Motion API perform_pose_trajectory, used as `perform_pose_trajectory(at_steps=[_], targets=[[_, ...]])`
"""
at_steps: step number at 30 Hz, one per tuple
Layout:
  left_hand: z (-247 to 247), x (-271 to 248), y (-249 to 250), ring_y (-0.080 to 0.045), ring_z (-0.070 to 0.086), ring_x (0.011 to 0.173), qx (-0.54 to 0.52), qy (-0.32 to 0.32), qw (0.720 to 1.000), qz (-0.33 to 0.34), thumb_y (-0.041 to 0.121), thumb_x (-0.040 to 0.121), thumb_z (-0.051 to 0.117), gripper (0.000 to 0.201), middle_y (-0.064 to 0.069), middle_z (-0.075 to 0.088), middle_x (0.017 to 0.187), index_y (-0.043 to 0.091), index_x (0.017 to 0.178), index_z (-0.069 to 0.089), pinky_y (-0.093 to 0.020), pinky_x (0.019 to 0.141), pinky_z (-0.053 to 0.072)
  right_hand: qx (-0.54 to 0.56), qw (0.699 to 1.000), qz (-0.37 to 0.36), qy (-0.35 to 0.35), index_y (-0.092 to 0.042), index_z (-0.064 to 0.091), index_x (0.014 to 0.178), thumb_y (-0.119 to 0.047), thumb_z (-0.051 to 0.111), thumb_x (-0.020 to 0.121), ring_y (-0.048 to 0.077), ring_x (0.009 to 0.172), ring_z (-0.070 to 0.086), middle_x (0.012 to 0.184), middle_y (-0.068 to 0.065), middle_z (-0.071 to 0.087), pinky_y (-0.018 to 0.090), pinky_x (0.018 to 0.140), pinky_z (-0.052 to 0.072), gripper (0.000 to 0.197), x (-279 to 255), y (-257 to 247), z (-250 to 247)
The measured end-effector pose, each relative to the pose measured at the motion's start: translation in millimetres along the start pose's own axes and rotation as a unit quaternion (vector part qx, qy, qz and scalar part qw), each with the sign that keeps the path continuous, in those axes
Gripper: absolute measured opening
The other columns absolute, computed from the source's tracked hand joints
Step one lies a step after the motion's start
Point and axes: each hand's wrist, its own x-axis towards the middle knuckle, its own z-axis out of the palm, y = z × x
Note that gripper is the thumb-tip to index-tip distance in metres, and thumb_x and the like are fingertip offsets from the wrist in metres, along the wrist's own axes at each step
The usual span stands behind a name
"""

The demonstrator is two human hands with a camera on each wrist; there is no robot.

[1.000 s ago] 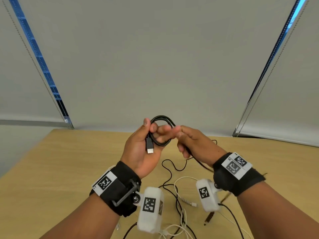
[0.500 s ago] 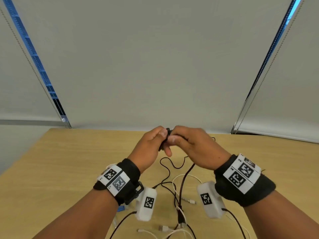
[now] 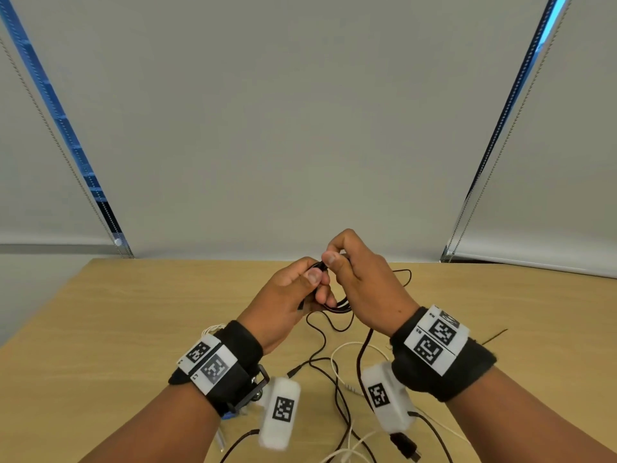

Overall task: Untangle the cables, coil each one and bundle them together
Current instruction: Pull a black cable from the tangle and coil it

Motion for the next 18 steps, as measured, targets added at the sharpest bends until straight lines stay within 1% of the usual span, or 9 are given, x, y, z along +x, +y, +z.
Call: perform_pose_trajectory(at_steps=[2, 4, 6, 8, 11, 12, 14, 16, 18], targets=[[-0.5, -0.1, 0.7, -0.017, 0.062, 0.076, 0.058, 0.017, 0.998, 0.001, 0.019, 0.109, 0.040, 0.025, 0.001, 0.056, 0.071, 0.010, 0.092, 0.056, -0.042, 0.083, 0.052, 0.011, 1.000, 0.009, -0.009, -0.024, 0.049, 0.098, -0.033, 0.043, 0.106, 0.003, 0.052, 0.049, 0.061, -0.023, 0.057, 0.015, 0.050, 0.037, 0.013, 0.7, 0.9, 1.1], [-2.3, -1.0, 2.0, -0.015, 0.059, 0.071, 0.091, 0.035, 0.995, 0.005, 0.016, 0.109, 0.038, 0.025, 0.003, 0.052, 0.069, 0.011, 0.090, 0.054, -0.035, 0.076, 0.052, 0.048, 0.998, 0.017, -0.035, -0.025, 0.052, 0.097, -0.032, 0.045, 0.106, 0.002, 0.055, 0.049, 0.065, -0.013, 0.057, 0.017, 0.054, 0.038, 0.013, 2.2, 1.3, -1.7], [-5.8, -2.7, 3.6, -0.014, 0.054, 0.066, 0.106, 0.053, 0.993, -0.003, 0.016, 0.109, 0.038, 0.025, 0.003, 0.049, 0.067, 0.011, 0.090, 0.053, -0.030, 0.069, 0.048, 0.087, 0.993, 0.037, -0.067, -0.024, 0.060, 0.099, -0.027, 0.052, 0.104, -0.002, 0.057, 0.054, 0.072, -0.008, 0.065, 0.011, 0.054, 0.040, 0.010, 5.0, 3.9, -11.9], [-10.1, -4.3, 3.6, -0.014, 0.048, 0.062, 0.088, 0.060, 0.994, -0.018, 0.016, 0.109, 0.037, 0.026, 0.002, 0.045, 0.066, 0.010, 0.089, 0.053, -0.029, 0.065, 0.044, 0.109, 0.989, 0.056, -0.086, -0.021, 0.068, 0.099, -0.020, 0.060, 0.100, -0.006, 0.059, 0.056, 0.074, -0.012, 0.068, 0.007, 0.053, 0.042, 0.008, 8.4, 10.9, -26.8], [-12.6, -7.1, 1.9, -0.014, 0.045, 0.061, -0.002, 0.037, 0.998, -0.045, 0.017, 0.109, 0.039, 0.027, 0.001, 0.045, 0.068, 0.012, 0.088, 0.055, -0.028, 0.061, 0.045, 0.084, 0.991, 0.070, -0.077, -0.026, 0.072, 0.095, -0.020, 0.063, 0.098, -0.005, 0.061, 0.053, 0.074, -0.014, 0.066, 0.009, 0.056, 0.042, 0.011, 9.3, 23.7, -39.5], [-11.4, -7.9, 1.4, -0.014, 0.046, 0.062, -0.044, 0.024, 0.997, -0.051, 0.019, 0.108, 0.041, 0.025, 0.000, 0.048, 0.072, 0.013, 0.088, 0.056, -0.029, 0.061, 0.049, 0.093, 0.990, 0.079, -0.068, -0.026, 0.072, 0.093, -0.020, 0.062, 0.098, -0.003, 0.061, 0.052, 0.075, -0.011, 0.066, 0.011, 0.055, 0.042, 0.012, 8.1, 27.4, -37.9], [-8.3, -7.4, -0.5, -0.015, 0.052, 0.065, -0.117, 0.004, 0.992, -0.049, 0.023, 0.104, 0.049, 0.019, -0.003, 0.058, 0.088, 0.013, 0.089, 0.056, -0.036, 0.067, 0.055, 0.155, 0.978, 0.125, -0.060, -0.025, 0.072, 0.086, -0.022, 0.061, 0.099, 0.007, 0.062, 0.055, 0.075, -0.006, 0.068, 0.020, 0.055, 0.043, 0.017, 4.0, 33.4, -26.9], [-6.1, -6.2, -3.0, -0.017, 0.058, 0.069, -0.155, -0.003, 0.987, -0.040, 0.025, 0.099, 0.056, 0.017, -0.009, 0.060, 0.109, 0.012, 0.089, 0.053, -0.042, 0.074, 0.057, 0.250, 0.945, 0.197, -0.075, -0.020, 0.074, 0.084, -0.022, 0.060, 0.100, 0.014, 0.058, 0.055, 0.071, -0.001, 0.066, 0.025, 0.053, 0.044, 0.022, -1.9, 36.7, -13.8], [-5.0, -5.3, -5.8, -0.019, 0.060, 0.071, -0.164, -0.002, 0.986, -0.038, 0.027, 0.097, 0.059, 0.017, -0.015, 0.053, 0.121, 0.012, 0.088, 0.055, -0.043, 0.078, 0.057, 0.319, 0.907, 0.258, -0.095, -0.013, 0.077, 0.089, -0.022, 0.059, 0.100, 0.014, 0.055, 0.055, 0.071, 0.003, 0.065, 0.026, 0.051, 0.046, 0.023, -7.2, 39.3, -5.9]])
